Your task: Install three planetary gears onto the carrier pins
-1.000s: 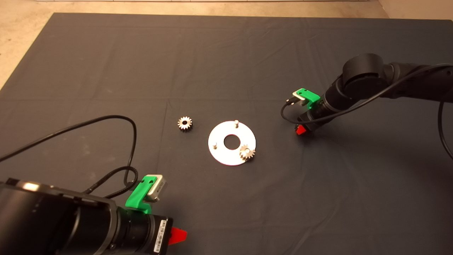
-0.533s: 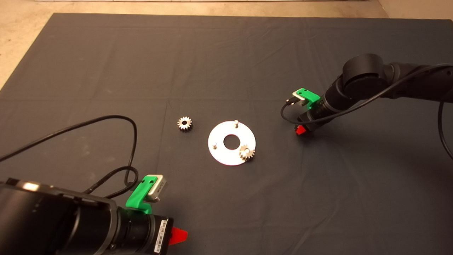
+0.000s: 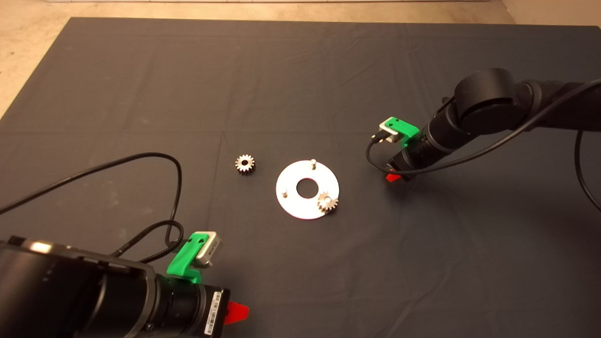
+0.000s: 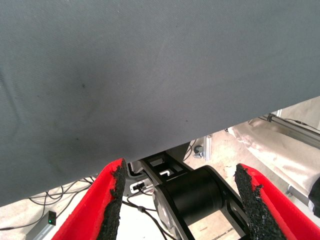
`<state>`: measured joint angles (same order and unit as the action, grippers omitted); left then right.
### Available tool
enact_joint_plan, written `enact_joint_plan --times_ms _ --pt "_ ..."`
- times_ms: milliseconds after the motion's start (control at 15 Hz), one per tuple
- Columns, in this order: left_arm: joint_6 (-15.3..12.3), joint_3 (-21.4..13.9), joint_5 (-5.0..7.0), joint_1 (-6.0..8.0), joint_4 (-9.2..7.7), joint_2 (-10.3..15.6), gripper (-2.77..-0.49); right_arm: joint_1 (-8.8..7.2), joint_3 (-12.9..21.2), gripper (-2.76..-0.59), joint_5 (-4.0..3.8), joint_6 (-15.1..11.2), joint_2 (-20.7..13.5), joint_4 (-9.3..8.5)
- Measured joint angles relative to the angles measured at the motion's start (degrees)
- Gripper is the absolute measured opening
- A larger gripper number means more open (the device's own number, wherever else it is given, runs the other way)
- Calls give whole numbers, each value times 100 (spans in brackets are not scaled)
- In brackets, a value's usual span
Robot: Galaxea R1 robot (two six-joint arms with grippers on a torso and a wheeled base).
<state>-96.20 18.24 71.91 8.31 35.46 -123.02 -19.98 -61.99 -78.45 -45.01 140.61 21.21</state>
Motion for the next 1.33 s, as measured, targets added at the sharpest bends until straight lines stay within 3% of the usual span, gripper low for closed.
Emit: enact_joint_plan --times_ms 200,400,533,667,867,1000,1333 --pt "2 0 5 0 -2 -2 -177 -9 0 -239 -7 2 323 -2" --pt "2 0 11 -2 0 -13 -177 -113 0 -239 -11 2 790 0" --pt "2 0 9 0 0 -17 -177 -146 -28 -239 44 2 1130 -4" --pt "2 0 9 23 -4 -22 -177 -258 -279 -240 194 9 1453 -21" --pt "2 0 2 127 -2 -57 -177 -441 -857 -239 206 42 1864 -14" --pt "2 0 -2 256 -3 -80 -177 -430 -1179 -239 229 105 2153 -18" --pt "1 0 2 282 -7 -80 -177 -430 -1629 -240 238 226 2446 -47"
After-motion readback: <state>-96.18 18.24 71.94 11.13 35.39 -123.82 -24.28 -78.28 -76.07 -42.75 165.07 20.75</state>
